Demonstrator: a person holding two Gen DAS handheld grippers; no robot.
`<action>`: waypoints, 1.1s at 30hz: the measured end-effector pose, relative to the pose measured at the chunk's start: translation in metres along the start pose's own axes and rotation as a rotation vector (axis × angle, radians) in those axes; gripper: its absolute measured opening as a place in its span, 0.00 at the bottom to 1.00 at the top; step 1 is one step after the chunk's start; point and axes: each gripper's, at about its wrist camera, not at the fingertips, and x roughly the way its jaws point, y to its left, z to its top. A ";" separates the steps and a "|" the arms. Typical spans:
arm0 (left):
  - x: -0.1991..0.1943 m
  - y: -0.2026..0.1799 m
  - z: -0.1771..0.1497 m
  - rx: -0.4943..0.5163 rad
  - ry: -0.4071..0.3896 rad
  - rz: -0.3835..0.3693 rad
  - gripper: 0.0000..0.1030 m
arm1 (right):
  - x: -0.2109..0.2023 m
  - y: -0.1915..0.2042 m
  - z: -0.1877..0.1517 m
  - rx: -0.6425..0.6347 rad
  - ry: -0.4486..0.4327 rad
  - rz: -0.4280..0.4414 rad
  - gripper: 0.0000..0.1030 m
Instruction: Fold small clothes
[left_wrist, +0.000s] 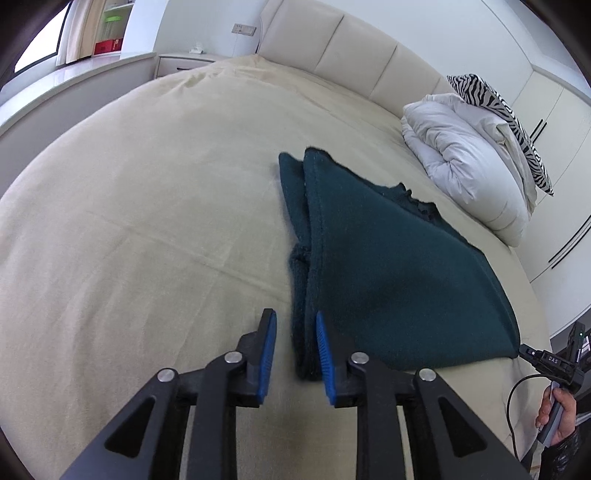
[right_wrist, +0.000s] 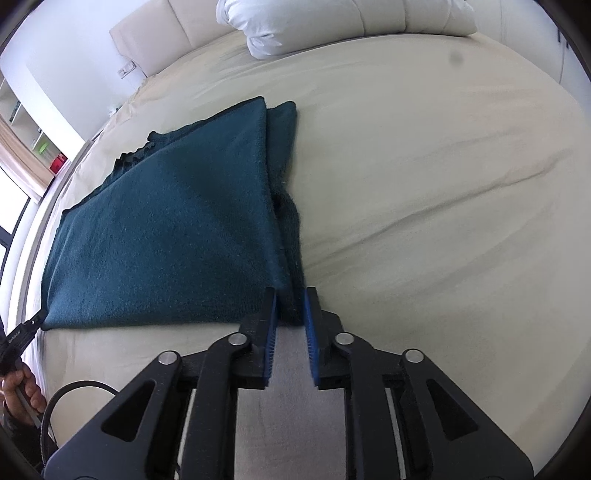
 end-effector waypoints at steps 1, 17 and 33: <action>-0.005 -0.003 0.006 0.003 -0.023 0.000 0.23 | -0.007 -0.002 0.003 0.017 -0.018 -0.011 0.23; 0.127 -0.112 0.107 0.214 -0.077 0.033 0.45 | 0.126 0.171 0.123 0.006 0.092 0.589 0.27; 0.151 -0.068 0.113 0.065 -0.044 -0.025 0.45 | 0.148 -0.006 0.129 0.495 -0.226 0.569 0.00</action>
